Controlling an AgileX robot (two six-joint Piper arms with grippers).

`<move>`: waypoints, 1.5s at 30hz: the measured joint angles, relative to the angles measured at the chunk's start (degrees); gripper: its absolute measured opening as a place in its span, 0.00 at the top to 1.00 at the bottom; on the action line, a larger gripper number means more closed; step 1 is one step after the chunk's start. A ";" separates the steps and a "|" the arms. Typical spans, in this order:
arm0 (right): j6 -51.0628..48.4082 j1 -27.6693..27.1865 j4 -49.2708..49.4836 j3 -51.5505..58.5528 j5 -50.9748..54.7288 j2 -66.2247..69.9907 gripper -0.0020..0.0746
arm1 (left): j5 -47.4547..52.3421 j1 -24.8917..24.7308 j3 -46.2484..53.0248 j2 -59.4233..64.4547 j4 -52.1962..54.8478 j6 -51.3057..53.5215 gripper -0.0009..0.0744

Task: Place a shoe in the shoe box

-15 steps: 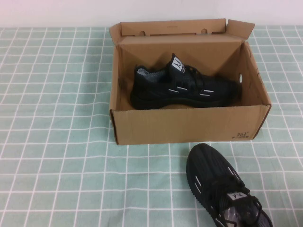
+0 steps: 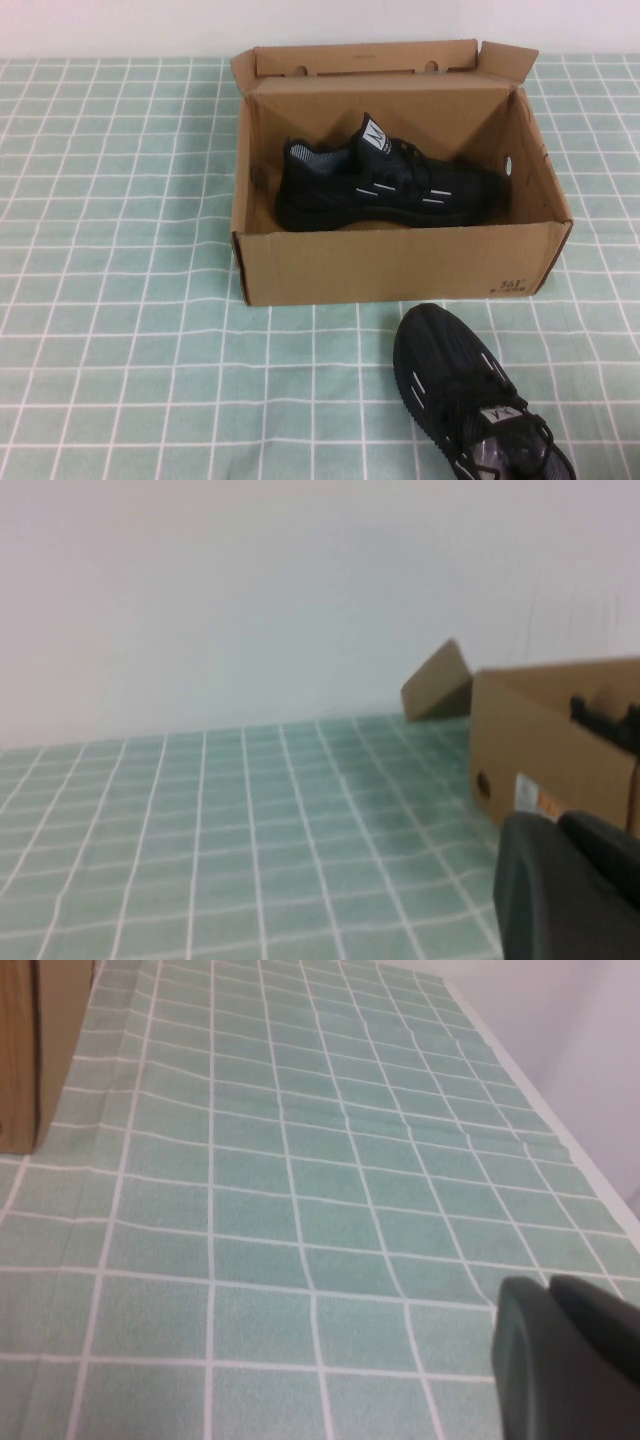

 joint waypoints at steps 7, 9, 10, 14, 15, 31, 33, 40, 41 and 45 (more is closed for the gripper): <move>0.21 0.00 0.00 0.00 0.00 -0.20 0.98 | 9.44 0.00 0.00 0.00 1.18 0.25 0.99; 0.21 0.00 0.00 0.00 0.00 -0.22 0.98 | 12.79 0.00 0.00 0.00 2.28 0.30 0.99; 0.21 0.00 0.00 0.00 0.00 -0.22 0.98 | 13.86 0.00 0.00 0.00 2.87 0.38 0.99; 0.21 0.00 0.00 0.00 0.00 -0.31 0.98 | 15.35 0.00 0.00 0.00 3.65 0.52 0.99; 0.21 0.00 0.00 0.00 0.00 -0.31 0.98 | 15.35 0.00 0.00 0.00 3.65 0.52 0.99; 0.21 0.00 0.00 0.00 0.00 -0.31 0.98 | 16.27 0.00 0.00 0.00 3.87 0.32 0.99; 0.21 0.00 0.00 0.00 0.00 -0.31 0.98 | 16.37 0.00 0.00 0.00 3.87 0.32 0.99; 0.21 0.00 0.00 0.00 0.00 -0.31 0.98 | 16.52 0.00 0.00 0.00 3.87 0.32 0.99; 0.21 0.00 0.00 0.00 0.00 -0.31 0.98 | 16.52 0.00 0.00 0.00 3.87 0.32 0.99; 0.21 0.00 0.00 0.00 0.00 -0.31 0.98 | 16.61 0.00 0.00 0.00 3.87 0.32 0.99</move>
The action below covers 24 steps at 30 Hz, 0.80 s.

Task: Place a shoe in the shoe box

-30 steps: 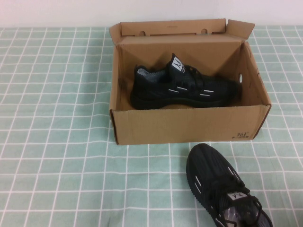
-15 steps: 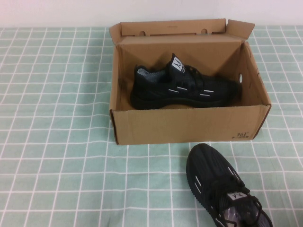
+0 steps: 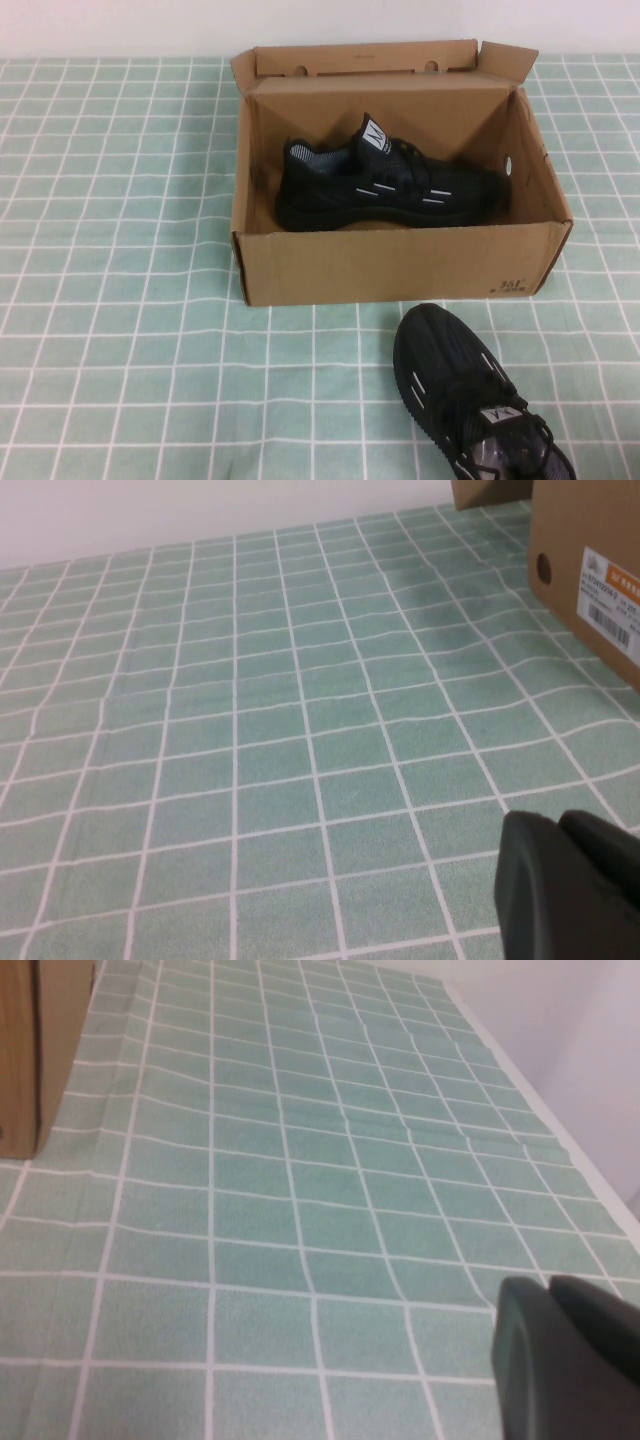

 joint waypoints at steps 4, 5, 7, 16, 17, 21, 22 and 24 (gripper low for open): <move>0.00 0.00 0.00 0.00 -0.16 0.00 0.98 | 0.00 0.00 0.00 0.00 0.00 0.00 0.99; 0.00 0.00 0.00 0.00 -0.54 0.00 0.98 | 0.00 0.00 0.00 0.00 0.00 0.00 0.99; 0.00 0.00 0.00 0.00 -2.93 0.00 0.98 | -0.28 0.00 0.00 0.00 0.00 0.00 0.99; 0.11 0.00 -2.49 0.00 -31.48 0.00 0.98 | -28.19 0.00 0.00 0.00 -0.15 -0.16 0.99; 0.11 0.00 -2.71 0.00 -33.63 0.00 0.98 | -33.03 0.00 0.00 0.00 -0.15 -0.26 0.99; -1.03 0.00 -3.00 0.00 -38.63 0.00 0.98 | -55.23 0.00 0.00 0.00 -0.15 -0.40 0.99; -2.03 0.00 -3.15 0.00 -39.00 0.00 0.98 | -59.45 0.00 0.00 -0.11 -0.15 -0.40 0.99; -3.19 0.00 -3.14 0.00 -39.26 0.00 0.98 | -65.11 0.00 0.00 -0.21 -0.15 -0.43 0.99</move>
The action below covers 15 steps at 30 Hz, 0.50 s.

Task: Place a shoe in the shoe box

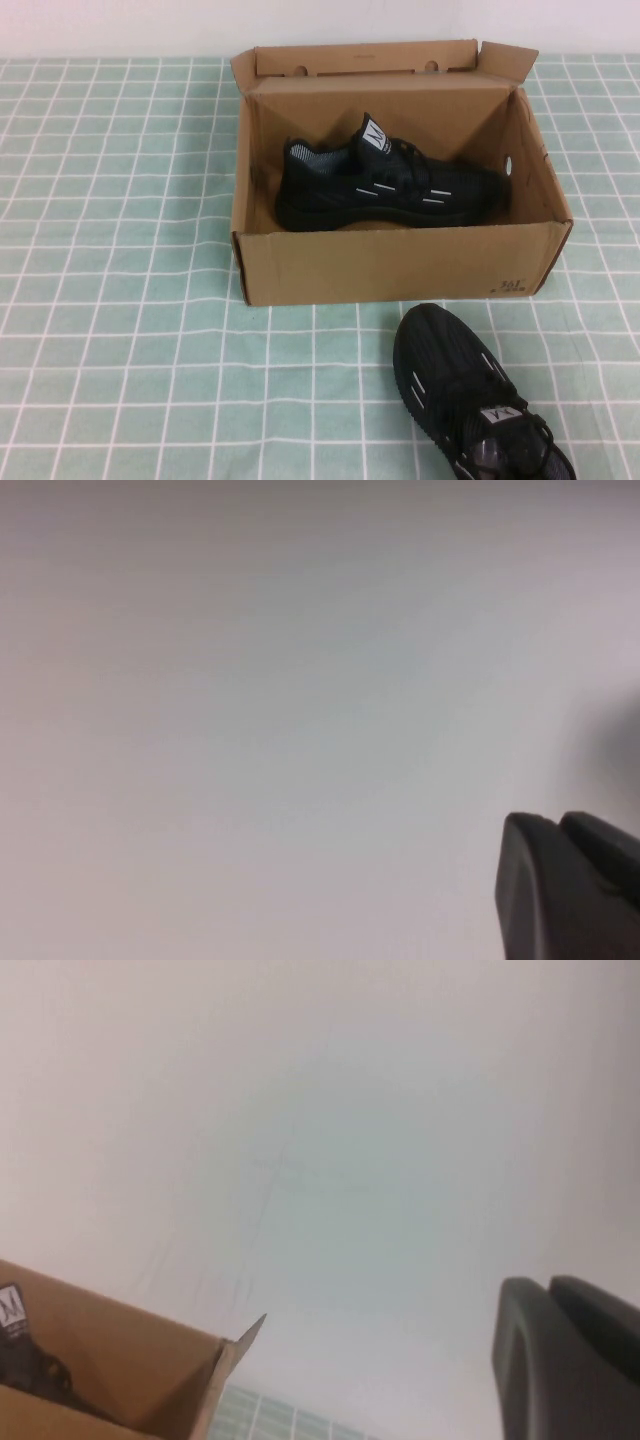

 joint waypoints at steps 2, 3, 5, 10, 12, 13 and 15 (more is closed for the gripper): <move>-0.36 0.00 0.46 0.00 -0.87 0.00 0.98 | -3.95 0.00 0.00 0.01 0.00 -0.52 0.99; -0.36 0.00 1.25 0.00 -2.04 0.00 0.98 | -5.65 0.00 0.00 0.01 0.00 -1.16 0.99; 0.41 0.00 3.36 0.00 -6.84 0.00 0.98 | -7.99 0.00 -0.11 0.01 0.00 -2.77 0.99; 4.68 0.00 12.85 0.00 -29.03 0.00 0.98 | -8.23 0.00 -6.70 0.01 0.00 -6.00 0.99; 5.53 0.00 17.32 -0.12 -36.61 0.00 0.98 | -6.67 0.00 -10.72 0.01 0.00 -6.25 0.99; 5.95 0.00 19.76 -0.74 -39.18 0.00 0.98 | -5.20 0.00 -13.15 0.01 0.00 -6.34 0.99; 6.68 0.00 24.02 -3.27 -41.29 0.00 0.98 | -1.68 0.00 -17.66 0.01 0.00 -6.47 0.99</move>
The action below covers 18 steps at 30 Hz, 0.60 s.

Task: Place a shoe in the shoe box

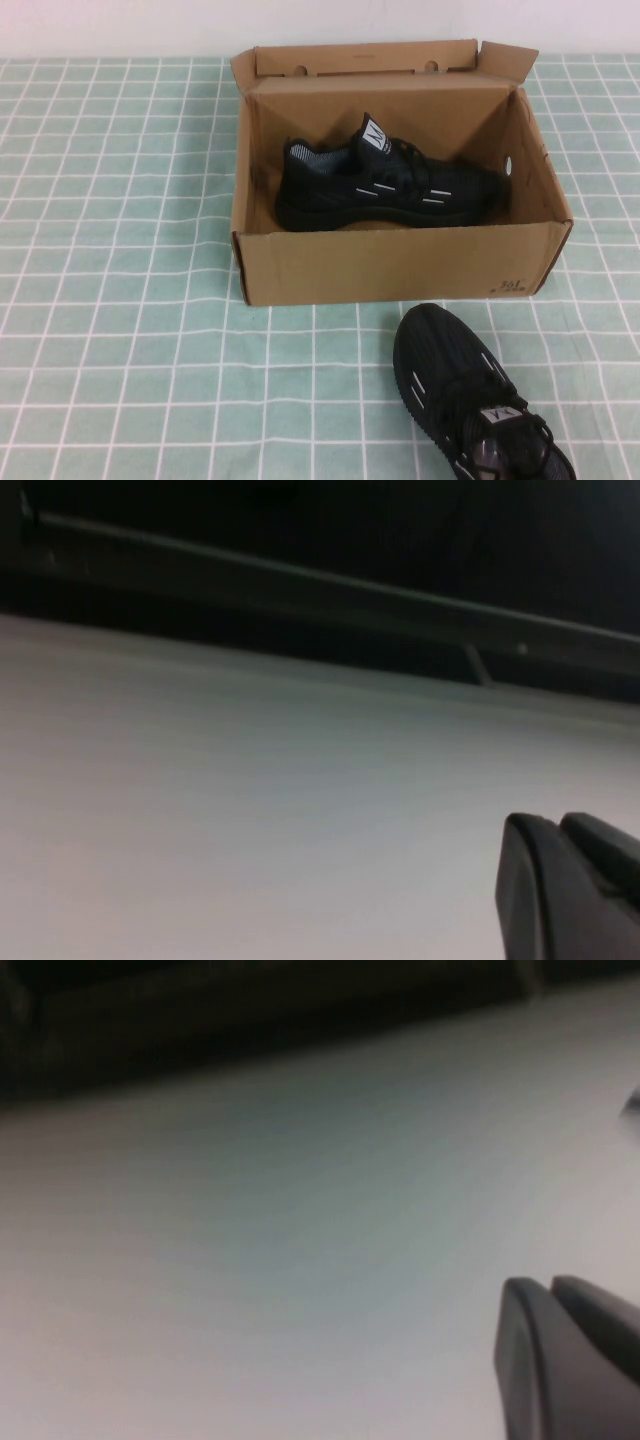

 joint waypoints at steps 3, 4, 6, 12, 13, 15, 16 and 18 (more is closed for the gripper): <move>1.23 0.00 3.96 -6.88 2.16 -0.12 0.98 | 7.44 0.00 -7.47 -0.12 0.00 -0.11 0.99; 1.89 0.00 4.67 -10.02 4.64 -0.11 0.98 | 9.91 0.00 -9.86 -0.12 0.00 -0.11 0.99; 2.36 0.00 6.05 -16.91 11.04 -0.11 0.98 | 14.07 0.00 -13.89 -0.12 -0.10 -0.11 0.99; 1.72 0.00 6.62 -35.20 34.84 1.29 0.98 | 24.79 0.00 -24.00 4.92 -0.21 -0.44 0.99; 0.99 0.00 6.62 -37.77 38.90 2.20 0.98 | 27.68 0.00 -25.35 6.28 -0.32 -1.20 0.99; -0.27 0.00 6.62 -41.69 46.98 4.26 0.98 | 33.56 0.00 -27.62 8.77 -0.48 -3.44 0.99; -0.66 0.00 6.62 -43.55 52.02 5.58 0.98 | 36.76 0.00 -28.39 10.07 -0.61 -5.12 0.99; -0.67 0.00 6.84 -46.04 61.51 8.15 0.98 | 41.52 0.00 -28.75 12.02 -0.70 -8.06 0.99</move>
